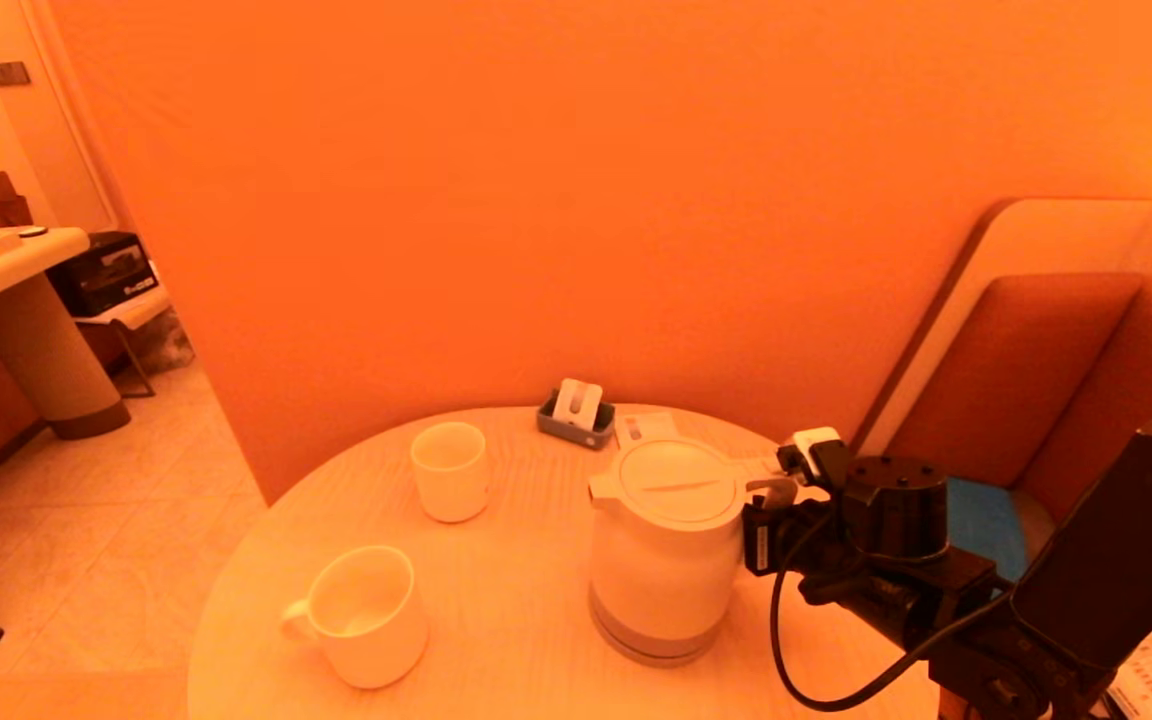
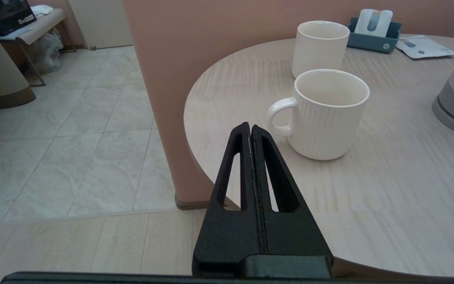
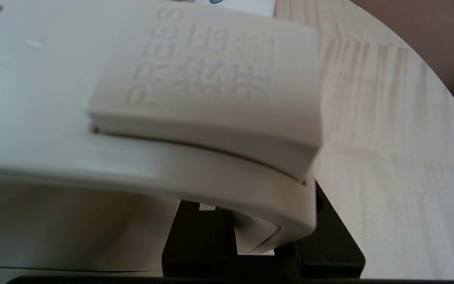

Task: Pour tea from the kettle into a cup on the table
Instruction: Pick up the kettle

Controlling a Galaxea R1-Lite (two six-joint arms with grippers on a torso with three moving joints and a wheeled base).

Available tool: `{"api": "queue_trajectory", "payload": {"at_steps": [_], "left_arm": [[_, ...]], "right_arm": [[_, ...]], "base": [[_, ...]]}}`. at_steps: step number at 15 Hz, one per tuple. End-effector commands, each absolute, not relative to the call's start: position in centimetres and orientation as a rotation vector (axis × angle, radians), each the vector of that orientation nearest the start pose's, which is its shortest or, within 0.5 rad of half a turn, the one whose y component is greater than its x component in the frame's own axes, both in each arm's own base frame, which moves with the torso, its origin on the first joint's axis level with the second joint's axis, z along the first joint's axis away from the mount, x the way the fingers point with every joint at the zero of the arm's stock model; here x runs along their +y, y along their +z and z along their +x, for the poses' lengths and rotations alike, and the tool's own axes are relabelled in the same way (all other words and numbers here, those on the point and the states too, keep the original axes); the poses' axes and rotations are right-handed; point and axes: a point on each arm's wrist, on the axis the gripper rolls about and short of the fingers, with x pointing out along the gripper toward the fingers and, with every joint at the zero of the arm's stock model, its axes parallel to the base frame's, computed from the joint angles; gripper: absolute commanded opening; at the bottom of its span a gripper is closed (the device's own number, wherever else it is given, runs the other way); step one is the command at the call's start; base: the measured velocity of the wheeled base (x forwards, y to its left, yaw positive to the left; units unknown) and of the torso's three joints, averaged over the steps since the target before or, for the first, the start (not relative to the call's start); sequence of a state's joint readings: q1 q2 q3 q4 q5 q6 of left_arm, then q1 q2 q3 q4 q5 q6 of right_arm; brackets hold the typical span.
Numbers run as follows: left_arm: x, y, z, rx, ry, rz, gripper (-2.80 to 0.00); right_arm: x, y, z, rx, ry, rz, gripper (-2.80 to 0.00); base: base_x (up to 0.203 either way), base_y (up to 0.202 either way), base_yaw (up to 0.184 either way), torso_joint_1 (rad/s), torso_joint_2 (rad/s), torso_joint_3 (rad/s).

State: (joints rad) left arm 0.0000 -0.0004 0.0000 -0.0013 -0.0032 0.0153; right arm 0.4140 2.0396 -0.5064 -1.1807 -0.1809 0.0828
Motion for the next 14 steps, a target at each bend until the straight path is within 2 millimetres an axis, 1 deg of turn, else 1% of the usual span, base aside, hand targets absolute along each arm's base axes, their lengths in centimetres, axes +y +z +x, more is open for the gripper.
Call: {"api": "queue_trajectory", "payload": {"at_steps": [1, 4, 7, 14], "left_arm": [[0.0, 7.6, -2.3, -0.002, -0.004, 0.015, -2.80], [0.0, 7.6, -2.3, -0.002, -0.003, 0.015, -2.80], [0.0, 7.6, -2.3, -0.002, -0.003, 0.015, -2.80], [0.0, 7.6, -2.3, -0.002, -0.003, 0.014, -2.80]], "right_arm": [[12.3, 6.6, 28.8, 0.325, 0.219, -0.015, -2.80], [12.3, 7.2, 28.7, 0.303, 0.202, -0.013, -2.80], [12.5, 8.3, 28.4, 0.271, 0.202, -0.007, -2.80], [12.7, 9.2, 29.0, 0.239, 0.186, 0.001, -2.80]], "base": [[0.000, 0.000, 0.000, 0.000, 0.00, 0.000], [0.000, 0.000, 0.000, 0.000, 0.00, 0.000], [0.000, 0.000, 0.000, 0.000, 0.00, 0.000], [0.000, 0.000, 0.000, 0.000, 0.00, 0.000]]}}
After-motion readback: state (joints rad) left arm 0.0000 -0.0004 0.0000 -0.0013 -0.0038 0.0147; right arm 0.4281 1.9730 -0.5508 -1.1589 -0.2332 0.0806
